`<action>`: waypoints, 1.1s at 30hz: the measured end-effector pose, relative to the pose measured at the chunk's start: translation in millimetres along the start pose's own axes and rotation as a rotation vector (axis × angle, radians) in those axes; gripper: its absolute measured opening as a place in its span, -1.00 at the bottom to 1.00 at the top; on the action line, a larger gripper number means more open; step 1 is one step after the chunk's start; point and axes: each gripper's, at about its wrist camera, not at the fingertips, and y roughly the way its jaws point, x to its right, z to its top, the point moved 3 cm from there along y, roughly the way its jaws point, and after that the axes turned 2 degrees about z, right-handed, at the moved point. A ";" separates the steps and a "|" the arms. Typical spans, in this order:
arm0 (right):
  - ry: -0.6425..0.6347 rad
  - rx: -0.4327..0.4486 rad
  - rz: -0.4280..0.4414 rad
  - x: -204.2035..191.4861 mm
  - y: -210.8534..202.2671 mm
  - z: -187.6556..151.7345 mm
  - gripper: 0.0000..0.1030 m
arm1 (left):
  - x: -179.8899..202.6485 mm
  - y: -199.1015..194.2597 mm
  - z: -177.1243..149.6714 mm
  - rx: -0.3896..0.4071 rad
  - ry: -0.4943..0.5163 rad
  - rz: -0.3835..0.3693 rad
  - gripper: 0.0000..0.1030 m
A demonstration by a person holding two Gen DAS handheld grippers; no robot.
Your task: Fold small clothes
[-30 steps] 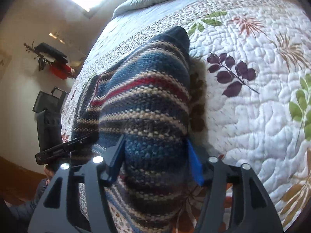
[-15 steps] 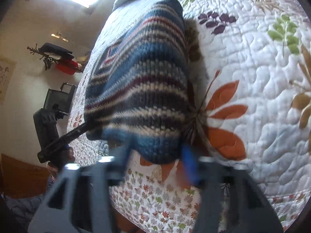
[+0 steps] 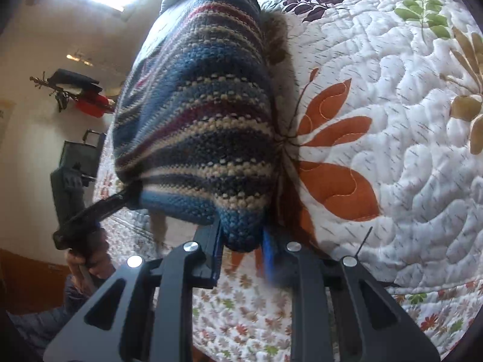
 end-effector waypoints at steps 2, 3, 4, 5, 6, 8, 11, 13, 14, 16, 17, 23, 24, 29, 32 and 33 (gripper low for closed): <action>-0.014 -0.001 -0.030 -3.8 2.9 -0.9 -0.49 | -0.6 0.1 0.8 -0.004 0.002 0.006 -0.04; -0.018 0.002 -0.048 -9.2 3.0 0.2 -0.42 | -0.2 -0.7 1.2 -0.005 0.000 0.008 -0.01; -0.016 0.007 -0.057 -10.7 2.7 0.2 -0.31 | 1.0 -2.8 2.0 -0.007 -0.004 0.014 0.01; -0.017 0.021 -0.061 -13.0 0.9 -1.1 -0.18 | 1.3 -4.8 1.7 -0.006 -0.005 0.020 0.07; -0.019 0.036 -0.070 -13.0 -1.5 -1.5 -0.08 | 2.5 -8.7 0.3 -0.004 -0.004 0.034 0.14; -0.035 0.062 -0.106 -16.6 -9.4 -5.2 0.06 | 6.5 -17.3 -4.8 0.004 0.015 0.075 0.15; -0.061 0.092 -0.167 -28.3 -22.3 -15.5 0.09 | 13.0 -27.4 -13.8 0.011 0.070 0.149 0.27; -0.067 0.106 -0.204 -35.5 -29.9 -24.6 0.15 | 15.9 -33.6 -19.6 0.025 0.088 0.193 0.34; -0.069 0.108 -0.213 -37.2 -32.1 -28.1 0.20 | 17.3 -37.3 -22.5 0.031 0.091 0.212 0.35; -0.071 0.117 -0.247 -41.4 -37.0 -35.3 0.36 | 18.0 -43.3 -26.5 0.040 0.093 0.246 0.45; -0.074 0.122 -0.280 -45.2 -39.7 -39.8 0.47 | 18.8 -47.6 -29.5 0.047 0.098 0.278 0.48; -0.114 0.152 -0.365 -65.6 -54.3 -57.1 0.75 | 23.5 -72.6 -39.5 0.074 0.089 0.336 0.60; -0.114 0.155 -0.368 -68.1 -56.9 -59.4 0.76 | 23.6 -76.0 -40.4 0.077 0.086 0.343 0.61; -0.122 0.169 -0.414 -83.7 -65.7 -66.7 0.78 | 28.9 -95.0 -43.2 0.098 0.092 0.386 0.64; -0.134 0.177 -0.421 -95.4 -67.9 -68.9 0.78 | 31.7 -106.7 -45.1 0.117 0.096 0.395 0.67; -0.139 0.179 -0.420 -99.0 -69.6 -70.3 0.79 | 34.0 -111.4 -46.0 0.124 0.101 0.398 0.69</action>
